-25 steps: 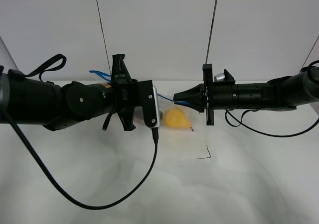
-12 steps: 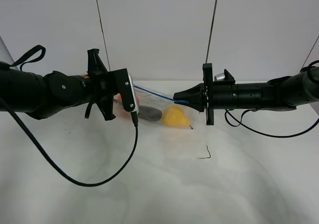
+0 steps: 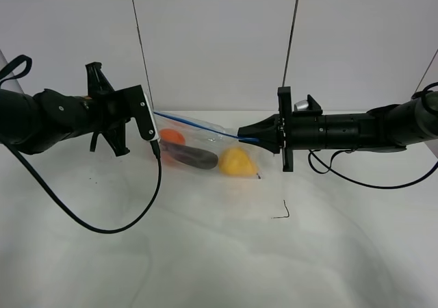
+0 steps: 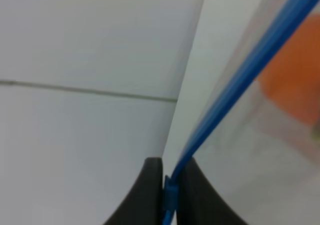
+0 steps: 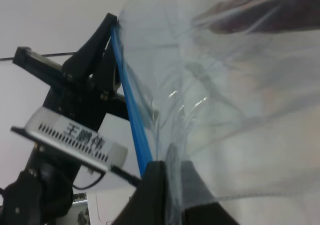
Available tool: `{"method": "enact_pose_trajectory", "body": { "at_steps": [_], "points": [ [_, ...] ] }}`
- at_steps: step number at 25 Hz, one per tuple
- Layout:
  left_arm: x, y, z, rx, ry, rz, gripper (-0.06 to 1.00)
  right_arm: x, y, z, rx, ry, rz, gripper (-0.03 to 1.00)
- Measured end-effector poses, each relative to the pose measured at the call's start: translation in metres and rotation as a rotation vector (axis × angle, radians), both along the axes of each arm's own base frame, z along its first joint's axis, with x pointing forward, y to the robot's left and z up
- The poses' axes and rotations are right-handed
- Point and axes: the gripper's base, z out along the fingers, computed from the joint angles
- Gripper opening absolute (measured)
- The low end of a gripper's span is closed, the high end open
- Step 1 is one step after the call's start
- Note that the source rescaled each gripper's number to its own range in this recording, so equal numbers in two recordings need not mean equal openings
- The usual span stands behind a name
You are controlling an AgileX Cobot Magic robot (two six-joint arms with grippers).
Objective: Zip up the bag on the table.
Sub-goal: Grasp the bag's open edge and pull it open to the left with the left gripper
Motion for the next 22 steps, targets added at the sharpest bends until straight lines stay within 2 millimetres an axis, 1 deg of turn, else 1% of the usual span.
{"method": "enact_pose_trajectory", "body": {
  "at_steps": [5,8,19,22],
  "points": [
    [0.005,0.018,0.0,0.008,-0.007,0.051,0.0,-0.001,0.0,0.0,-0.004,-0.001,0.007,0.0],
    [0.006,0.022,0.001,0.011,-0.015,0.063,0.0,-0.001,0.0,-0.001,-0.007,-0.002,0.017,0.0],
    [0.006,0.023,0.002,0.012,-0.025,0.069,0.0,-0.002,0.0,0.0,-0.006,-0.002,0.02,0.0],
    [0.006,0.023,0.003,-0.011,-0.025,0.076,0.0,-0.002,0.0,0.0,-0.006,-0.002,0.02,0.0]
  ]
}}
